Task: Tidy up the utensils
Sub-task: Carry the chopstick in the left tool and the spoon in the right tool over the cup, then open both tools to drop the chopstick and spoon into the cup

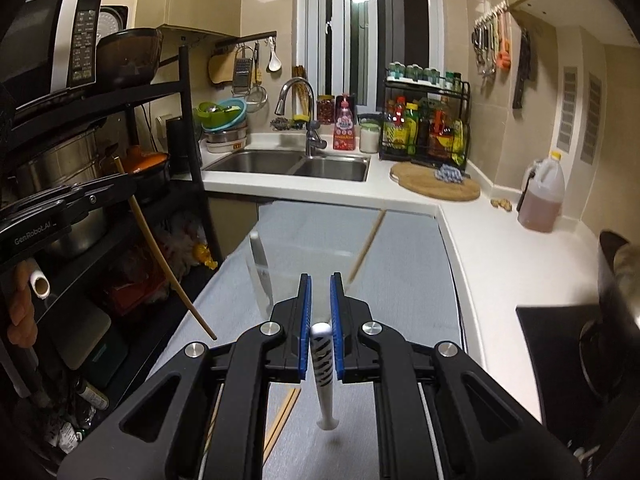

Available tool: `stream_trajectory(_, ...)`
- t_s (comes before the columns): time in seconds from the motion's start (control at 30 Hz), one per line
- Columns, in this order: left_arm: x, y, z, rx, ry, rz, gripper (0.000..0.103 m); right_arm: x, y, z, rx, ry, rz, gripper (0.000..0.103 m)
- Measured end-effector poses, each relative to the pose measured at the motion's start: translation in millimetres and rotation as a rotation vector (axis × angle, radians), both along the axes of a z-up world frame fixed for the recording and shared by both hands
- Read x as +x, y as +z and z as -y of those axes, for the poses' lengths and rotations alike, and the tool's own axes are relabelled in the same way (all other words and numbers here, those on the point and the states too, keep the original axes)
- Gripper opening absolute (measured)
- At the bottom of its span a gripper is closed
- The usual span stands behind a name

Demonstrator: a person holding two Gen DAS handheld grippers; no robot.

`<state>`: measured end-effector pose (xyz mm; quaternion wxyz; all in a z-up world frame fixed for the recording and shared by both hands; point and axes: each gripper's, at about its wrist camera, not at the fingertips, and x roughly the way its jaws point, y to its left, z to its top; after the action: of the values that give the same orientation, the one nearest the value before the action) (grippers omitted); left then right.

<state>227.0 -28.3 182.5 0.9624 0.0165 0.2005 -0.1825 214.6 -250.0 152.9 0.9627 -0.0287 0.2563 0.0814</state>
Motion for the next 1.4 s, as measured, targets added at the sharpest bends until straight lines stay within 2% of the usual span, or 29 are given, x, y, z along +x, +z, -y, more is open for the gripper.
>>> stream_trajectory(0.23,30,44,17,0.009,-0.007,0.076,0.005,38,48,-9,-0.043,0.026,0.047,0.010)
stream_trajectory(0.37,51,64,19,-0.043,-0.004,0.093,0.005,64,75,-11,-0.045,0.024,0.078,0.010)
stream_trajectory(0.53,75,70,24,-0.065,0.002,0.106,0.005,93,88,-10,-0.034,0.016,0.110,0.010)
stream_trajectory(0.73,107,49,32,-0.072,0.002,0.068,0.005,128,73,-11,-0.019,0.016,0.091,0.010)
stream_trajectory(0.87,119,27,39,-0.047,-0.009,0.017,0.005,142,48,-12,-0.008,0.021,0.050,0.010)
stream_trajectory(1.07,129,-1,43,-0.025,-0.020,-0.044,0.005,150,16,-8,-0.002,0.020,0.007,0.010)
stream_trajectory(1.4,138,-24,45,-0.018,-0.020,-0.110,0.005,154,-7,-2,0.002,0.012,-0.032,0.010)
